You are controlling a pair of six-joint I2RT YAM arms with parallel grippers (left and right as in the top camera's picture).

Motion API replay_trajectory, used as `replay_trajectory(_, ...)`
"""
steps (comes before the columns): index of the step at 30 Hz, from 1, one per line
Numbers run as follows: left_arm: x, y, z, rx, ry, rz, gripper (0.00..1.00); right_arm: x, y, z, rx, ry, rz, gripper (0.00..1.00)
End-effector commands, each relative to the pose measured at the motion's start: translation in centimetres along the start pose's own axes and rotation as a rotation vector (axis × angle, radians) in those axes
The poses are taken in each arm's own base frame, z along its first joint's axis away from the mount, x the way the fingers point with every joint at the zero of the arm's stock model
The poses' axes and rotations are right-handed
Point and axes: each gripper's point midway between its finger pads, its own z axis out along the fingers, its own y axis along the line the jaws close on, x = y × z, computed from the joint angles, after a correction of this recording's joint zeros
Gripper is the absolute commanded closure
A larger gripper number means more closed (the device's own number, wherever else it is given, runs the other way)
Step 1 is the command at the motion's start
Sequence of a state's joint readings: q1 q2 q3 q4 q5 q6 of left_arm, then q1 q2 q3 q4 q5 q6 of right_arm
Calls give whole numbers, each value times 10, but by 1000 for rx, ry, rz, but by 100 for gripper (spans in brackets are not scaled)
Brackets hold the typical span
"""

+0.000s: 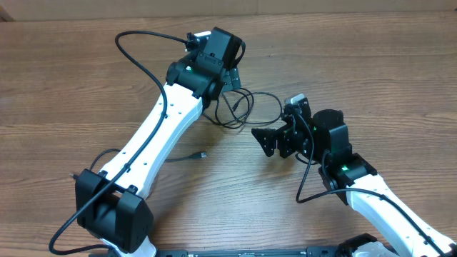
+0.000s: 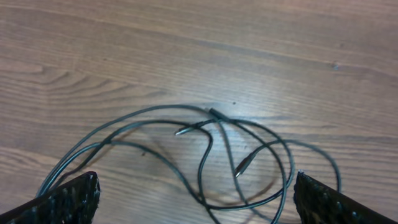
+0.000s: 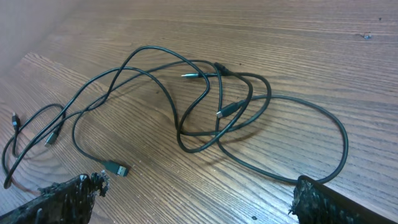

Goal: Untangle cables

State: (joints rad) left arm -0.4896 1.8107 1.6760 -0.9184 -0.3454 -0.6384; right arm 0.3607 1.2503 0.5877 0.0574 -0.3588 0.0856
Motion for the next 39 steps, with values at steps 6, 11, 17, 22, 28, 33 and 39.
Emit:
replay_trajectory(6, 1, 52, -5, -119, 61, -173, 1, -4, -1, -1, 8, -9, 2, 0)
replay_trajectory(11, 11, 84, -1, -169, 158, -165, 1, -5, -1, -1, 8, -9, 3, 0)
replay_trajectory(17, 17, 92, -2, -173, 207, 35, 1, -5, -1, -1, 8, -10, 2, 0)
replay_trajectory(22, 17, 90, 4, -162, 214, 132, 1, -5, -1, -1, 8, -9, 2, 0)
replay_trajectory(28, 33, 82, 31, -146, 283, 146, 0, -5, -1, -1, 8, -9, 2, 0)
replay_trajectory(33, 55, 77, 64, -154, 374, 162, 0, -5, -1, -1, 8, -9, 2, 0)
replay_trajectory(39, 83, 79, 106, -198, 469, 198, 3, -4, -1, -1, 9, -9, 2, 0)
